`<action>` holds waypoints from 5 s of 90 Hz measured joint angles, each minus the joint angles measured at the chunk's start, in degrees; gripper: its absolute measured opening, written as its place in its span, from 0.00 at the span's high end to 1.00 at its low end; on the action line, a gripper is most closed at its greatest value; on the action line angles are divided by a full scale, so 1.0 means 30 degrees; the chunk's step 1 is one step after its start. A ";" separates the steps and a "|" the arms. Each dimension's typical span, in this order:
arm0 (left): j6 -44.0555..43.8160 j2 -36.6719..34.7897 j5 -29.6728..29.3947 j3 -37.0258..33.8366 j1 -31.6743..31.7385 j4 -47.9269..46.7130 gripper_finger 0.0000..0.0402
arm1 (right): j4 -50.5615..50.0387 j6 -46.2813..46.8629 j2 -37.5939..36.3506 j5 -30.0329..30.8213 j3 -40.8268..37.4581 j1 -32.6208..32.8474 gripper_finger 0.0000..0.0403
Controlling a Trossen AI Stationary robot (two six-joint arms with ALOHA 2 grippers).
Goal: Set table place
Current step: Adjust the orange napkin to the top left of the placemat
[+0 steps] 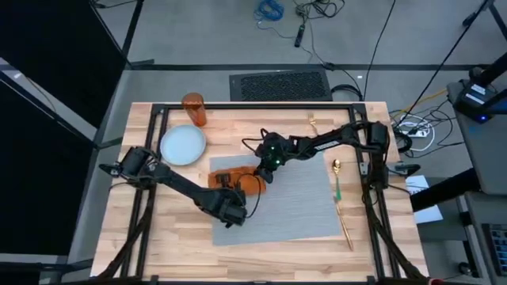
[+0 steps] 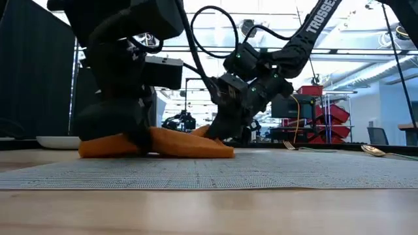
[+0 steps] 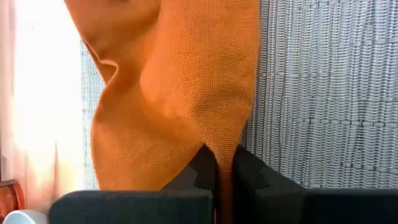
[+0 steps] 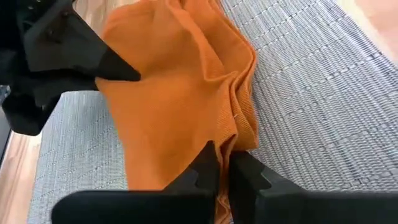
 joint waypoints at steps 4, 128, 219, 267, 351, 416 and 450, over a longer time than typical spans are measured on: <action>-0.0040 0.0000 -0.0047 0.0166 -0.0007 -0.0456 1.00 | -0.0113 -0.0105 0.0000 0.0000 0.0291 0.0070 1.00; -0.8120 -0.0022 0.3433 0.4852 -0.1494 -0.2512 1.00 | -0.9758 -0.6301 -0.0016 -0.2371 0.7384 -0.0669 1.00; -0.7861 0.0131 0.1924 0.4837 0.0896 -0.4604 1.00 | -1.5224 -0.8017 0.3949 -0.2895 1.4159 -0.1748 1.00; -0.6364 0.0138 0.2363 0.4315 0.1100 -0.1324 0.94 | -1.5571 -0.8178 0.5625 -0.3070 1.4138 -0.1529 1.00; -0.6975 0.0153 0.3194 0.2498 0.1086 -0.2456 0.40 | -1.4980 -0.8132 0.5617 -0.1378 1.4422 -0.2555 1.00; -0.7577 0.0153 0.3854 0.1668 0.0831 -0.1660 0.40 | -1.3240 -0.7112 0.5792 0.0306 1.4414 -0.3081 0.61; -0.7557 0.0153 0.3324 0.1668 0.0801 -0.2531 0.40 | -1.4906 -0.6566 0.4780 0.1624 1.4414 -0.3243 0.51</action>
